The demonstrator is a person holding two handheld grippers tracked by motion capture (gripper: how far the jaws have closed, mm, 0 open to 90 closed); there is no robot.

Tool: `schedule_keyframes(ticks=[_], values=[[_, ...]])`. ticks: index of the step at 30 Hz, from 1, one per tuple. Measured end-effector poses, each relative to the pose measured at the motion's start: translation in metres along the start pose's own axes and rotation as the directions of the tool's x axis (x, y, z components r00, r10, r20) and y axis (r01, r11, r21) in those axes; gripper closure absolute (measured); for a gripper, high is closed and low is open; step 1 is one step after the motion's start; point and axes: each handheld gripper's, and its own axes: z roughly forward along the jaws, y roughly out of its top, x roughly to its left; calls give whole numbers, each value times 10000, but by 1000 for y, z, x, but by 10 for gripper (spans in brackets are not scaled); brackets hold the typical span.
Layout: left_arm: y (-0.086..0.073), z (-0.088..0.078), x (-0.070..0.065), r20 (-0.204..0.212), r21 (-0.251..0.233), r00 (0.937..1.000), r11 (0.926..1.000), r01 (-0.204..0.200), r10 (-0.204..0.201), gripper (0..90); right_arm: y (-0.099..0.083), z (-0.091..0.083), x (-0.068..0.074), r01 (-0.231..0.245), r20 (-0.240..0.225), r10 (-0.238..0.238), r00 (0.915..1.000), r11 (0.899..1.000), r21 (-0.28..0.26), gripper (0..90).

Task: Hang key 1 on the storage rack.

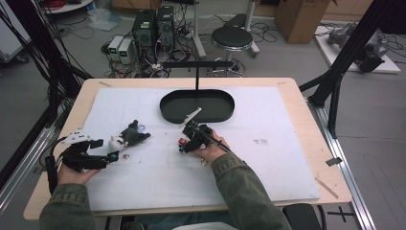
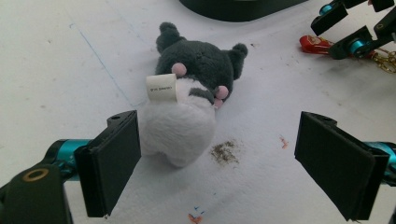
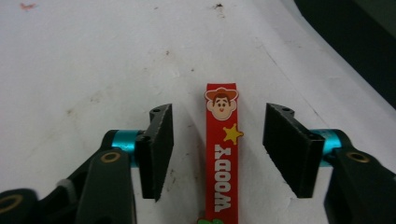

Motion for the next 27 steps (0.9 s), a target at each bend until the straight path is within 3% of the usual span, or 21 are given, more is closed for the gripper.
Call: schedule_keyframes(ticks=[6,11,14,16,21,22,24,25,26,27], values=[[0,0,0,-38,-55,10000,10000,0,-1,147,0,3,1,-8,379,-7,9993,9992,407,591],[0,0,0,-41,-56,10000,10000,-24,23,147,0,3,3,85,225,-94,9997,9992,378,707],[0,-1,2,-89,-86,10000,10000,-12,11,147,2,2,5,124,774,-159,9969,9989,458,717],[0,-2,3,-111,-135,9999,9999,37,-38,147,2,-1,3,-14,962,-21,9954,9993,361,722],[0,-2,3,-127,-146,9999,9999,42,-44,147,2,-19,-8,-689,776,719,9944,9968,-409,727],[0,-2,3,-133,-116,9999,9999,16,-18,147,2,-31,-15,-1179,562,1231,9908,9890,-895,729],[0,-1,2,-98,-112,10000,9999,3,-4,147,2,-45,-25,-1650,347,1720,9845,9748,-1498,729],[0,-1,2,-98,-112,10000,9999,3,-4,147,3,-53,-31,-2053,142,2115,9773,9609,-1856,728],[0,-1,2,-106,-103,9999,9999,10,-11,147,3,-53,-31,-2053,142,2115,9773,9609,-1856,728],[0,0,3,-104,-91,9999,10000,-18,17,147,3,-61,-38,-2438,-40,2490,9685,9446,-2199,728]])
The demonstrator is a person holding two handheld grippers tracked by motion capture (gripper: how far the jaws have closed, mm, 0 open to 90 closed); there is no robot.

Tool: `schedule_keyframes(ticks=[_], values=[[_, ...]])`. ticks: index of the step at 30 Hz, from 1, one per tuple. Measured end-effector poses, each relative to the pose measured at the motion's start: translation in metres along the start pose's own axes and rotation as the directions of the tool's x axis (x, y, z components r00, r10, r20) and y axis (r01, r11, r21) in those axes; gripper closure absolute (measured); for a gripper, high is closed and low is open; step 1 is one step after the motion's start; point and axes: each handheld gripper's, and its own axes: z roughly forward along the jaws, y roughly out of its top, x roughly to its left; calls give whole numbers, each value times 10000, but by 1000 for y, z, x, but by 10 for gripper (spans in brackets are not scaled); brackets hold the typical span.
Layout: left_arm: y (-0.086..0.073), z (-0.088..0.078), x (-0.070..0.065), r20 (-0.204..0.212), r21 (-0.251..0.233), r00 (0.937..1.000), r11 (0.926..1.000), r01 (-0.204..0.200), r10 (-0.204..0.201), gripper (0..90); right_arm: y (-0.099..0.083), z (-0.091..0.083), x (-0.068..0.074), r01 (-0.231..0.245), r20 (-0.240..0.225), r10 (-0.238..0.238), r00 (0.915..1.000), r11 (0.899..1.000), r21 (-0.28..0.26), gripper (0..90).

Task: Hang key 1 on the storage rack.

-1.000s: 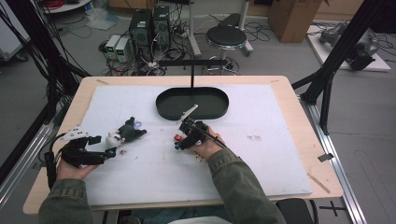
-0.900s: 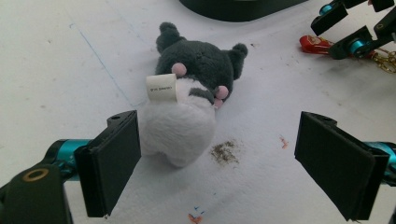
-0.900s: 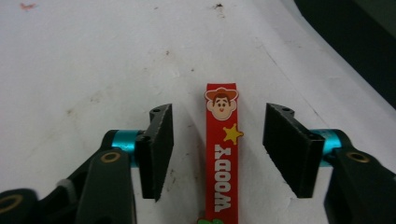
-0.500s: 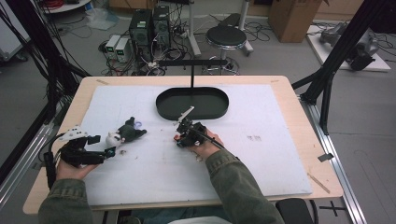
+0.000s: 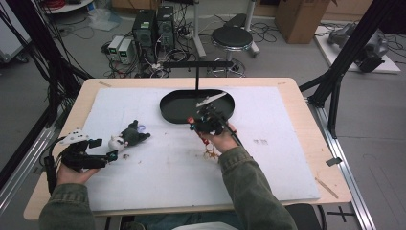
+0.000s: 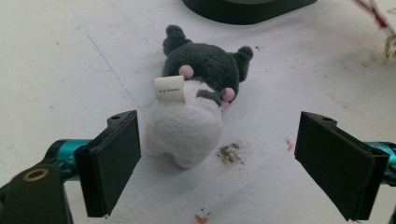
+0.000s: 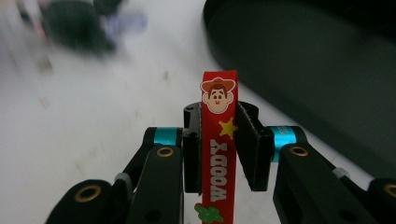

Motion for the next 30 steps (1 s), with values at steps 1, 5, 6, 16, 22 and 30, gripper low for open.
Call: schedule_keyframes(ticks=[1,5,6,16,22,30], values=[[0,0,0,-17,-56,10000,10000,30,-31,147,7,-14,-12,-683,-68,680,9977,9959,-597,729],[0,0,2,19,-84,10000,9999,64,-64,147,19,-36,-29,-1574,-171,1566,9875,9776,-1399,730],[0,0,2,19,-84,10000,9999,64,-64,147,19,-36,-29,-1574,-171,1566,9875,9776,-1399,730],[0,0,2,19,-120,10000,9999,48,-48,147,37,-65,-40,-2297,-653,2208,9731,9494,-2141,742],[0,0,1,47,-108,10000,9999,-11,11,148,49,-78,-41,-2249,-865,2097,9739,9419,-2494,743],[0,0,2,95,-109,10000,9999,-22,23,149,70,-91,-38,-2139,-718,2019,9768,9365,-2778,743]])
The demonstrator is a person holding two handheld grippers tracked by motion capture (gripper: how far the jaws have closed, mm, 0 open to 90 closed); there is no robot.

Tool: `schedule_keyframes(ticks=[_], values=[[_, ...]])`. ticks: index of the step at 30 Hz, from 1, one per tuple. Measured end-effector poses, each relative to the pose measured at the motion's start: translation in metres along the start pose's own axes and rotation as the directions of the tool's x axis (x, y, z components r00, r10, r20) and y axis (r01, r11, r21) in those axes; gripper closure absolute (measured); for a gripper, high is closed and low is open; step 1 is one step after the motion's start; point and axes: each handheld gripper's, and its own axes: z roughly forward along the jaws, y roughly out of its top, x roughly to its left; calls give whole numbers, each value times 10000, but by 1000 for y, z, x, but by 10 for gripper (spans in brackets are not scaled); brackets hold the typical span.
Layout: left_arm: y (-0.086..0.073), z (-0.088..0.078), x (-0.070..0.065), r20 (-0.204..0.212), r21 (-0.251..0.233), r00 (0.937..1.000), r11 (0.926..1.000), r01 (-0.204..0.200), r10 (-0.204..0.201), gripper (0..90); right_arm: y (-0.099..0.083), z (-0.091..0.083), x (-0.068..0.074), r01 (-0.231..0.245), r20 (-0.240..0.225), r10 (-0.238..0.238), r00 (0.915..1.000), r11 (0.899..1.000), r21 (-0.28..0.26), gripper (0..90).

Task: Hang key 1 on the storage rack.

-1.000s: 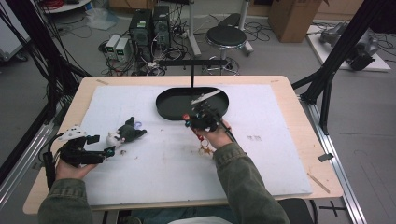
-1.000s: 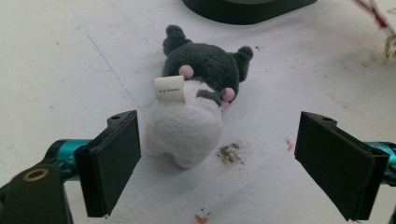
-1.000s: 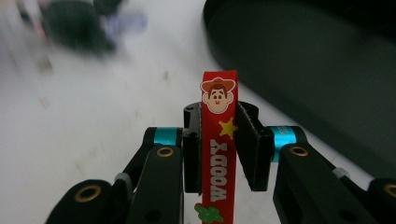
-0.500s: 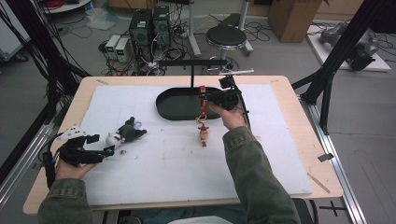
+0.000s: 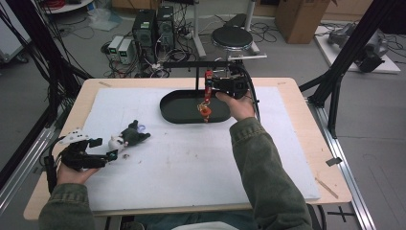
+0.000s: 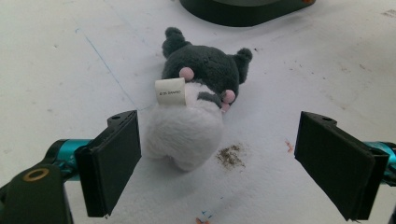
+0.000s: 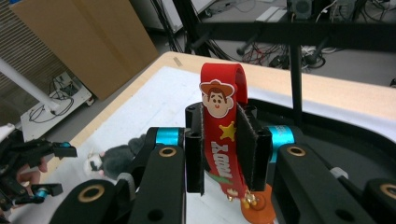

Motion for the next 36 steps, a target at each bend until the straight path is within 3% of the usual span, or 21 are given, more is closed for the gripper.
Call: schedule_keyframes(ticks=[9,12,30,36], values=[[0,0,0,-3,-14,10000,10000,10,-10,149,28,-5,6,31,53,-29,10000,9996,-264,743],[0,1,1,12,7,10000,10000,26,-26,149,36,1,-3,35,299,-30,9995,9998,-172,742],[-1,2,-4,167,99,9998,9999,-75,73,149,73,9,-30,-229,414,235,9989,9997,-129,742],[-1,2,-4,287,36,9996,10000,-23,22,149,87,14,-30,121,630,-118,9979,9999,-58,740]])
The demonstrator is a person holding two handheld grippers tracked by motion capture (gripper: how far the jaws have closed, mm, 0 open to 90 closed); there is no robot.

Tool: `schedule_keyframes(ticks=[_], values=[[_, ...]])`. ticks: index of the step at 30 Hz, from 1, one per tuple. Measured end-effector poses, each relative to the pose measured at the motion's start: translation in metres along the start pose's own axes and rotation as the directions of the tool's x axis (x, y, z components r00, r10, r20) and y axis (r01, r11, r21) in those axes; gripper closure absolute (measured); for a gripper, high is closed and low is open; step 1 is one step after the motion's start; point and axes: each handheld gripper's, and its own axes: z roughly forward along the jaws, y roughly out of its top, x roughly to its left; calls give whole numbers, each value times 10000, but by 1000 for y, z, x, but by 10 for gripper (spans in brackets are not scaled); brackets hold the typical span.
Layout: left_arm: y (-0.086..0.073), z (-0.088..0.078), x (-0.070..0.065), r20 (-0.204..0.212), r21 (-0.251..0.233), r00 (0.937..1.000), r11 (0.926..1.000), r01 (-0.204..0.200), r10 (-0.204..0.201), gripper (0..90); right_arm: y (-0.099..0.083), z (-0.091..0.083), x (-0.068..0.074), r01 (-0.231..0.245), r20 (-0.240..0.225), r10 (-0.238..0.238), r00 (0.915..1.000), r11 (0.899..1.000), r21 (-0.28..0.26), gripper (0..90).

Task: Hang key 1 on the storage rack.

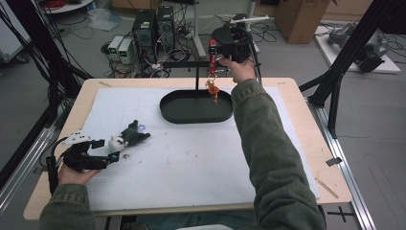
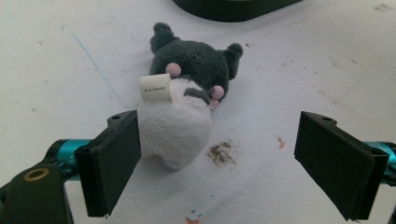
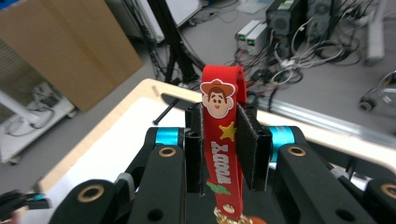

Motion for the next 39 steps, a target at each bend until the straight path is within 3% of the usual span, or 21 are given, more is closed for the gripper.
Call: schedule_keyframes(ticks=[3,13,24,29,31,32,34,36,39], values=[[0,0,0,-2,-13,10000,10000,36,-36,149,6,6,0,186,199,-185,9996,9998,-43,738],[0,0,1,205,-56,9997,9999,123,-122,149,11,15,-10,81,812,-76,9967,10000,-57,738],[0,0,2,163,-45,9998,9999,153,-152,149,11,27,-14,43,700,-30,9975,9998,-179,735],[0,0,3,202,-32,9997,9999,126,-125,149,11,31,-20,-98,1161,123,9932,9997,-227,732],[0,0,3,179,-29,9998,9999,126,-125,149,10,32,-25,-260,1148,295,9929,9991,-320,723],[0,0,3,173,-26,9998,9999,121,-121,149,10,33,-26,-413,1067,457,9932,9982,-424,702],[0,0,3,152,-47,9998,9999,130,-129,149,10,33,-27,-393,1051,447,9935,9978,-536,477],[0,-1,3,137,-67,9998,9999,147,-146,149,9,33,-26,-346,909,387,9951,9983,-463,308],[0,-1,3,131,-72,9998,9999,133,-132,149,7,32,-24,-218,734,221,9971,9997,-60,113]])
